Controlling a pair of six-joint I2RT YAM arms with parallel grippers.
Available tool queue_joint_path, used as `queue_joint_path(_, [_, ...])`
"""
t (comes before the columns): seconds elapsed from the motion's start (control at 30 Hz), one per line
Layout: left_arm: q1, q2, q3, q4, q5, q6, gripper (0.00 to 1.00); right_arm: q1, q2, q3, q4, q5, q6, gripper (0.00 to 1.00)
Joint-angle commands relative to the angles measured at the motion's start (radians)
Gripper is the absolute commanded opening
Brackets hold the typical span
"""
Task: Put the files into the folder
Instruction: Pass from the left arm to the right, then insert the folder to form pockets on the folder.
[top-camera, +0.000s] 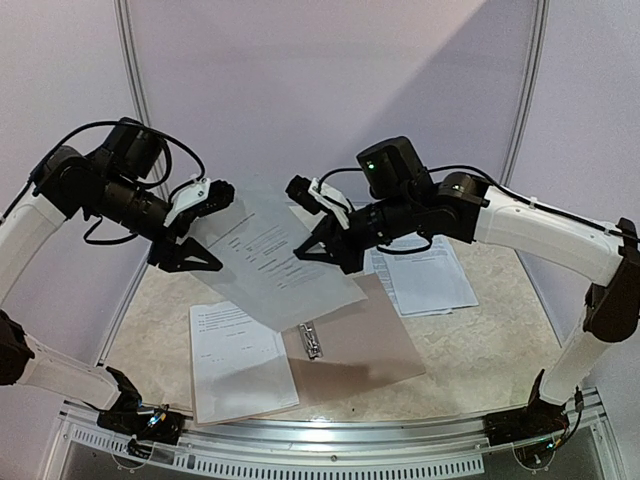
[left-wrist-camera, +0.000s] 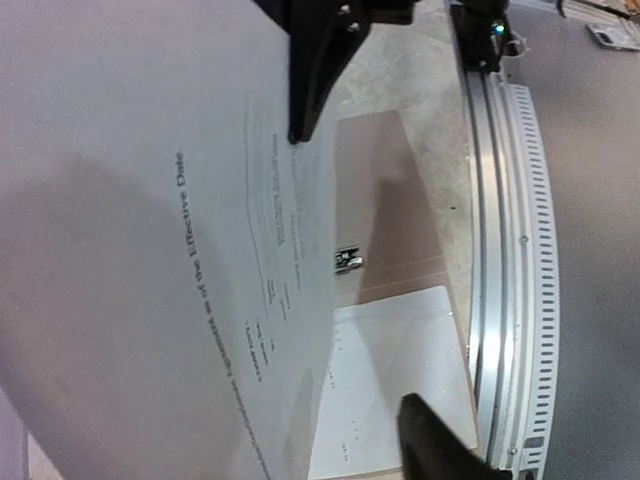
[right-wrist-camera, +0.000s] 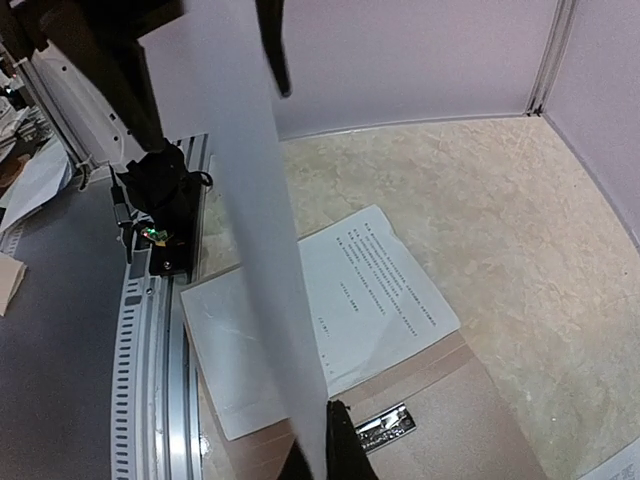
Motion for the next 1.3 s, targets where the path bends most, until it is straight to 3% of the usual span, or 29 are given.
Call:
queue_joint_path(0.0, [-0.006, -0.031, -0.006, 0.046, -0.227, -0.069, 0.99, -0.046, 0.077, 0.025, 0.051, -0.069, 0.198, 0.0])
queue_joint_path(0.2, [0.134, -0.007, -0.068, -0.031, -0.497, -0.105, 1.0, -0.093, 0.164, -0.025, 0.235, -0.095, 0.513, 0.0])
queue_joint_path(0.33, [0.335, 0.022, -0.178, -0.078, -0.464, -0.089, 1.0, -0.113, 0.254, -0.044, 0.276, -0.059, 0.601, 0.0])
queue_joint_path(0.43, [0.4, 0.002, -0.326, -0.04, -0.517, -0.045, 1.0, -0.119, 0.306, -0.068, 0.301, -0.019, 0.638, 0.0])
queue_joint_path(0.5, [0.41, -0.018, -0.437, -0.003, -0.56, -0.024, 0.98, -0.122, 0.335, -0.085, 0.318, -0.028, 0.639, 0.0])
queue_joint_path(0.67, [0.41, -0.021, -0.698, 0.095, -0.6, 0.033, 0.81, -0.123, 0.39, -0.125, 0.341, -0.059, 0.666, 0.0])
queue_joint_path(0.77, [0.406, 0.008, -0.817, 0.179, -0.6, 0.048, 0.77, -0.122, 0.389, -0.16, 0.381, -0.072, 0.66, 0.0])
queue_joint_path(0.97, [0.376, 0.104, -0.876, 0.323, -0.604, 0.027, 0.73, -0.117, 0.394, -0.203, 0.451, -0.147, 0.669, 0.0])
queue_joint_path(1.27, [0.302, 0.192, -0.871, 0.37, -0.615, -0.019, 0.71, -0.08, 0.44, -0.243, 0.592, -0.205, 0.752, 0.0])
